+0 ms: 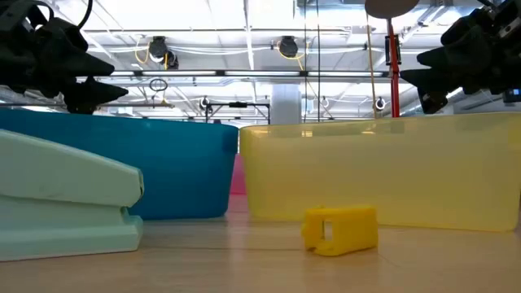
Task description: Pick and place Stapler, Stapler remover, tape
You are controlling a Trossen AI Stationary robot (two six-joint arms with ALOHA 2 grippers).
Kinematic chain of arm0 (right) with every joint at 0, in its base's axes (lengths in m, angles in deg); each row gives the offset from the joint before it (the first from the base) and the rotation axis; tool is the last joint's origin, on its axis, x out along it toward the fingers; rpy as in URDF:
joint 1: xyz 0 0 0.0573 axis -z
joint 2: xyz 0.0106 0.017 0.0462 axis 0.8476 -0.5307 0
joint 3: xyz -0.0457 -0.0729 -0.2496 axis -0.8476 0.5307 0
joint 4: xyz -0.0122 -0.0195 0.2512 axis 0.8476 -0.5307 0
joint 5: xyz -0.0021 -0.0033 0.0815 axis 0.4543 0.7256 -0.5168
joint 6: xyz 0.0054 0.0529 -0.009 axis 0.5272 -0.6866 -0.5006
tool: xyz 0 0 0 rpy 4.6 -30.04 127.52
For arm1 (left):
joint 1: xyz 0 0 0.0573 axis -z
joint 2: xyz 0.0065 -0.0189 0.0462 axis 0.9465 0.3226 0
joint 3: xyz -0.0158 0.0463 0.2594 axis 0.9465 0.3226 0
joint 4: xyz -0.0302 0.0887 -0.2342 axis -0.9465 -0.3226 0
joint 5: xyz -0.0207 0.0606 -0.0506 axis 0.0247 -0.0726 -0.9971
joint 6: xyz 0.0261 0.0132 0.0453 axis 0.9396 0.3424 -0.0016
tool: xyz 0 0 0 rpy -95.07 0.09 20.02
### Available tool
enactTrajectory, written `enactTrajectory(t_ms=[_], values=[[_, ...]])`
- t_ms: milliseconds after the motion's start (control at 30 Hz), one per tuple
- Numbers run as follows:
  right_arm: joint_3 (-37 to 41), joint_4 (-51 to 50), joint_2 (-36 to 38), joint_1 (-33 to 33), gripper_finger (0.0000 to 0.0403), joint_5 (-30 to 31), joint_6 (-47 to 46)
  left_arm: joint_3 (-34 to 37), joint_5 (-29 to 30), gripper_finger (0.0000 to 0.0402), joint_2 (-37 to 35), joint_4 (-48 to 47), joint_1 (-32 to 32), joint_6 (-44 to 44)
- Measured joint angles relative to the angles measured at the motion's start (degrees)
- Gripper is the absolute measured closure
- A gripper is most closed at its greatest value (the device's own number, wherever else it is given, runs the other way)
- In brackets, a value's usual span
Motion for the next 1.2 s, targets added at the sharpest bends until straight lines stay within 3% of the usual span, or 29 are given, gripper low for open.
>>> enactTrajectory(t_ms=[767, 933, 1200], values=[[0.0, 0.0, 0.0, 0.0, 0.0245, 0.0, 0.0, 0.0, 0.0, 0.0176, 0.0, 0.0, 0.0, 0.0], [0.0, 0.1, 0.0, 0.0, 0.0245, 3.2, -0.1, 0.0, 0.0, 0.0176, 0.0, 0.0, 0.0, 0.0], [0.0, 0.5, 0.0, 0.0, 0.0245, 3.3, -5.0, 0.0, 0.0, 0.0176, 0.0, 0.0, 0.0, 0.0]])
